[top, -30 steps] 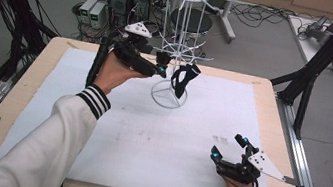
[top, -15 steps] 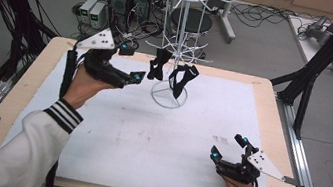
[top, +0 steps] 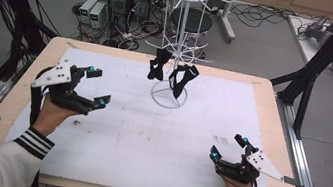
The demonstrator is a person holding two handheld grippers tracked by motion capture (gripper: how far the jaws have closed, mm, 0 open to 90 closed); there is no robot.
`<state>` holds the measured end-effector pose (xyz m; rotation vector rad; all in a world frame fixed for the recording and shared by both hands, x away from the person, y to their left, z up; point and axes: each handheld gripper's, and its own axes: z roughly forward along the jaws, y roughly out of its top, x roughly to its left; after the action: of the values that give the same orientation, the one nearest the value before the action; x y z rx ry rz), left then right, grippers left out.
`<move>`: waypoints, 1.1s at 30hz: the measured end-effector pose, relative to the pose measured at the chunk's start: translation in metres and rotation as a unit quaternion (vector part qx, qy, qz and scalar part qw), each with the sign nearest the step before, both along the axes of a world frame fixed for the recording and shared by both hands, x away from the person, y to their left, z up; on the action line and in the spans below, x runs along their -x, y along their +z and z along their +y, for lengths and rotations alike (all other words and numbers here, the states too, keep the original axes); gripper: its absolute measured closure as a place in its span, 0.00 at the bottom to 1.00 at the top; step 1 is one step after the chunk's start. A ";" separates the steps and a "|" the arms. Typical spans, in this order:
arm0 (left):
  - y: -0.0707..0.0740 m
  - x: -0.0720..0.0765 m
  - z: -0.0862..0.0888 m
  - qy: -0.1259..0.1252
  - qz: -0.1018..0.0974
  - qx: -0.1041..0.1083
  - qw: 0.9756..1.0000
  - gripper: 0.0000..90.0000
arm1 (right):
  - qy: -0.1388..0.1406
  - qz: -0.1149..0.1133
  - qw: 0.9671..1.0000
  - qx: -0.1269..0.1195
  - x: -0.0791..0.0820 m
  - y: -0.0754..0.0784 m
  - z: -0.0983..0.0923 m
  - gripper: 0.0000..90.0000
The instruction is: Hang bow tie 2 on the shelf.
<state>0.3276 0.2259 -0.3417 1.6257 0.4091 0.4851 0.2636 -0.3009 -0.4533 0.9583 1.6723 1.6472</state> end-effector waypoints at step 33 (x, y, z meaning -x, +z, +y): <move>-0.112 0.054 0.054 0.124 0.004 0.057 0.991 0.12 | -0.008 0.000 1.000 0.010 0.000 0.000 0.003 0.02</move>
<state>0.2737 0.2800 -0.4541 1.4748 0.6384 0.6300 0.2633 -0.2981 -0.4532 0.9595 1.6737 1.6162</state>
